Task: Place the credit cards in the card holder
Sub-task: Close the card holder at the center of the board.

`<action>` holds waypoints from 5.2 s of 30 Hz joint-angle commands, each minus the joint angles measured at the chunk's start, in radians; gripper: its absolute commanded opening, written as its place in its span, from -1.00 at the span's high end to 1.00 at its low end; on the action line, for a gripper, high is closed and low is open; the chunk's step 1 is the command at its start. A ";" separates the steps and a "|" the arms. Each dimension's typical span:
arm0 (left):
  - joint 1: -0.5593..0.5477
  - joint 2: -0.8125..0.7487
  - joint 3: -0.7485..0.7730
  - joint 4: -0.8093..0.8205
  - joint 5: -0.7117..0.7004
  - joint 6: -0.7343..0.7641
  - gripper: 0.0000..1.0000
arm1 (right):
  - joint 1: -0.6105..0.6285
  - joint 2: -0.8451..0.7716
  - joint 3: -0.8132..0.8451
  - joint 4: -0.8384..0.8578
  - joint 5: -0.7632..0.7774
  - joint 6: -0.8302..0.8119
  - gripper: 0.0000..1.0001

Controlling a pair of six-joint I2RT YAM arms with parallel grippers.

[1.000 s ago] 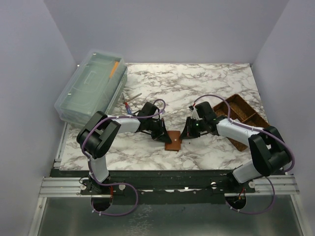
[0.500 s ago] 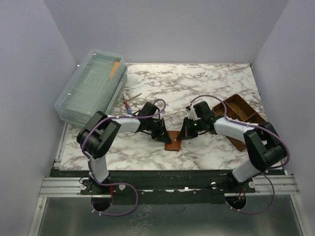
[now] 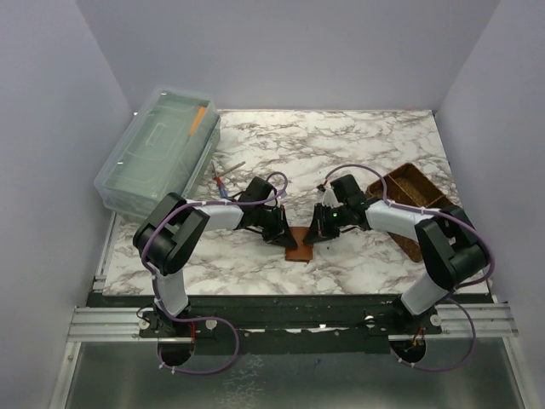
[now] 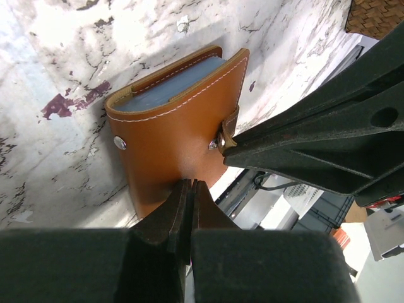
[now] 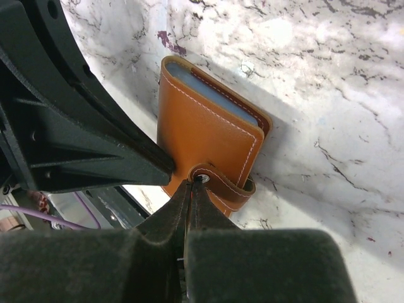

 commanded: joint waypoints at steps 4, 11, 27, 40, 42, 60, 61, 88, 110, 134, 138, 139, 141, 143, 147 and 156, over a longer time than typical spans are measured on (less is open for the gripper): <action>-0.016 0.027 -0.002 -0.045 -0.039 0.027 1.00 | 0.015 0.073 0.062 -0.093 0.040 -0.029 0.99; -0.017 0.023 -0.003 -0.045 -0.040 0.029 1.00 | 0.026 0.130 0.070 -0.153 0.060 -0.022 0.99; -0.017 0.013 -0.013 -0.046 -0.042 0.030 1.00 | -0.015 0.347 -0.011 0.162 -0.147 0.148 0.99; -0.016 -0.011 0.012 -0.061 -0.030 0.052 1.00 | -0.043 0.143 0.035 -0.025 0.003 0.079 0.49; -0.016 -0.018 0.029 -0.070 -0.018 0.057 1.00 | -0.042 0.061 0.086 -0.103 0.011 0.054 0.35; -0.003 0.041 0.155 -0.111 0.017 0.068 0.93 | 0.199 -0.076 0.281 -0.483 0.685 0.316 0.12; -0.001 0.055 0.161 -0.119 0.012 0.069 0.95 | 0.213 -0.069 0.291 -0.503 0.725 0.329 0.13; 0.000 0.129 0.153 -0.122 -0.025 0.059 1.00 | 0.289 0.103 0.411 -0.616 0.847 0.300 0.37; -0.001 0.125 0.150 -0.122 -0.026 0.062 1.00 | 0.294 0.103 0.402 -0.659 0.876 0.324 0.73; -0.007 0.113 0.140 -0.122 -0.031 0.067 1.00 | 0.259 -0.073 0.175 -0.312 0.663 0.252 0.99; -0.007 0.111 0.136 -0.122 -0.033 0.067 1.00 | 0.250 -0.074 0.162 -0.274 0.629 0.231 0.99; -0.007 0.113 0.136 -0.122 -0.033 0.067 1.00 | 0.248 -0.071 0.161 -0.272 0.623 0.227 0.99; -0.007 0.112 0.137 -0.122 -0.032 0.067 1.00 | 0.246 -0.064 0.162 -0.268 0.611 0.218 0.99; -0.008 0.111 0.138 -0.122 -0.031 0.067 1.00 | 0.242 -0.056 0.163 -0.269 0.608 0.213 0.99; -0.008 0.111 0.138 -0.122 -0.031 0.067 1.00 | 0.241 -0.034 0.178 -0.293 0.612 0.208 0.99; -0.009 0.116 0.139 -0.122 -0.030 0.067 1.00 | 0.240 -0.011 0.195 -0.345 0.619 0.194 0.99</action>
